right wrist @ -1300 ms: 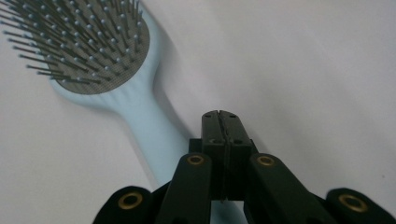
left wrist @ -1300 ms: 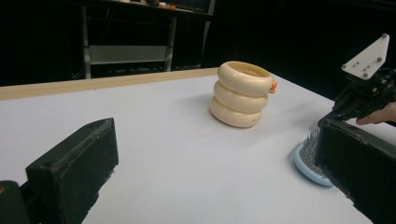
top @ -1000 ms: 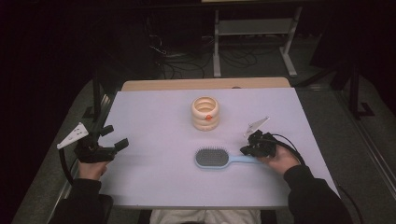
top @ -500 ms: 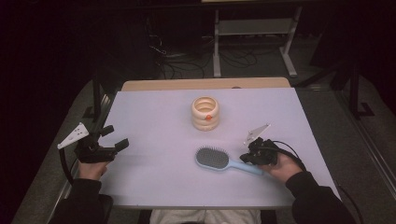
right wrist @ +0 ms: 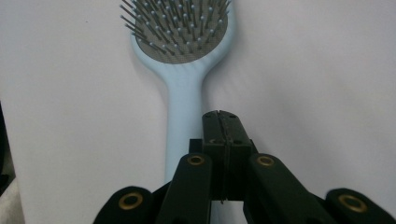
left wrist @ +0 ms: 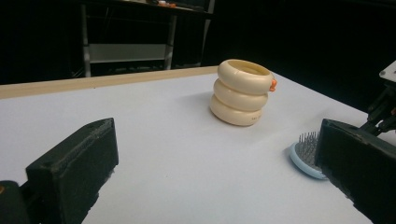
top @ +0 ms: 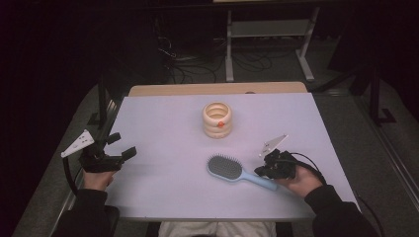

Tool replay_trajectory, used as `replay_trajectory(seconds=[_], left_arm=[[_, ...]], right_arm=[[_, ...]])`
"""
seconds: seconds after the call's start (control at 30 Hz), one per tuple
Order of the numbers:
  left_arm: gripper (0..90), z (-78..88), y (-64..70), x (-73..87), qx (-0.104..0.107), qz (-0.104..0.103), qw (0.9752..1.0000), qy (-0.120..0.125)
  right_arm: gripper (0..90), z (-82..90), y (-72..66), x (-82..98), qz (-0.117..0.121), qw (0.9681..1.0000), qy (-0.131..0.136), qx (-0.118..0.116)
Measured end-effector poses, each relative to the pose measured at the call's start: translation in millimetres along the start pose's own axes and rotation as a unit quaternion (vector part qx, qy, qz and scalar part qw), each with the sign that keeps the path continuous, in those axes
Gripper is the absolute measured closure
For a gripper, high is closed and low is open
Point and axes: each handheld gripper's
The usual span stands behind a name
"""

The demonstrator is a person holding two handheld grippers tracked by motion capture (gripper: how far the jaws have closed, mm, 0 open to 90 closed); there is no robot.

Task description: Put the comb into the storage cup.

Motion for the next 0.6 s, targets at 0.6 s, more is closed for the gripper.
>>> replay_trajectory(seconds=[0.6], left_arm=[[0.0,-0.1,0.2,0.0,-0.001,-0.001,1.0000,0.000]], right_arm=[[86.9,21.4,-17.0,-16.3,0.024,0.9996,0.011,-0.011]])
Point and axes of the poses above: each handheld gripper's, and its own axes: z roughly backward along the jaws, x roughly out of its underside, y roughly to its right, and after that the axes turned 8 degrees about y, right-handed
